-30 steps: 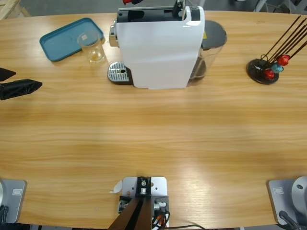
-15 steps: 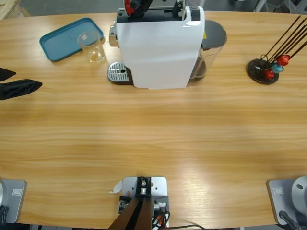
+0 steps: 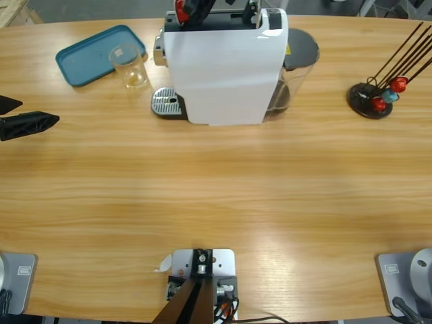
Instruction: Pour coffee
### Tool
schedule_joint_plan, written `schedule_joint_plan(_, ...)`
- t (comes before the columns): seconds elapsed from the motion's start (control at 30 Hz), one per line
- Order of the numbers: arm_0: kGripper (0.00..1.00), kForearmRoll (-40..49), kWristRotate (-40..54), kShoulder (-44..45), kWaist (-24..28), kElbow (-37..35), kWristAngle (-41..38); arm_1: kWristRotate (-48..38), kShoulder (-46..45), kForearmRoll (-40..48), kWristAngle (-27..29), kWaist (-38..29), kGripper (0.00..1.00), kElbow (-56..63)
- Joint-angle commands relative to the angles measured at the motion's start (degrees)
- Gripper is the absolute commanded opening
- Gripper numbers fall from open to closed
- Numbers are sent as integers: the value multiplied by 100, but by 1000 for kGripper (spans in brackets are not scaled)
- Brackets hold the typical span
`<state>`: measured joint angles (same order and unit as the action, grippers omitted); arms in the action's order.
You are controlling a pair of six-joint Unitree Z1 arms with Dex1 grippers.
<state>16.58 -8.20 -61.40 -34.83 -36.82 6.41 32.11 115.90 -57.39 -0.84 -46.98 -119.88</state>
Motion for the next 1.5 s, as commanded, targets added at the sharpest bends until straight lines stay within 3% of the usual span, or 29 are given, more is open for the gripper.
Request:
schedule_joint_plan(0.03,931,-85,73,93,-31,237,-54,41,336,53,-83,57,550,158)
schedule_joint_plan(0.17,931,-85,73,91,-33,237,-52,22,319,39,-18,57,876,158)
schedule_joint_plan(0.3,931,-85,73,93,-33,237,-54,-6,298,27,32,57,977,158)
schedule_joint_plan(0.5,931,-85,73,84,-33,237,-54,-110,11,-40,35,57,998,86)
schedule_joint_plan(0.83,931,-94,73,67,-33,237,-52,-609,-1685,-188,-487,13,996,413)
schedule_joint_plan(0.87,931,-94,73,70,-31,237,-54,-622,-1834,-213,-487,13,964,509)
schedule_joint_plan(0.97,931,-94,73,76,-33,237,-52,-689,-2130,-554,-317,-13,659,580)
schedule_joint_plan(1.0,931,-94,73,69,-33,237,-55,-943,-2195,-717,-104,-22,618,566)
schedule_joint_plan(1.03,931,-94,73,74,-33,237,-55,-1230,-2274,-1039,128,-22,424,473)
schedule_joint_plan(1.07,931,-94,73,76,-33,237,-54,-1291,-2388,-1090,114,-22,114,515)
schedule_joint_plan(1.1,931,-94,73,81,-33,237,-55,-1383,-2480,-1070,121,-20,0,599)
schedule_joint_plan(1.27,931,-94,73,125,-33,254,-61,-1562,-2462,-1139,-302,-11,0,691)
schedule_joint_plan(1.5,931,-103,73,137,-33,254,-61,-1480,-2378,-1404,228,131,0,552)
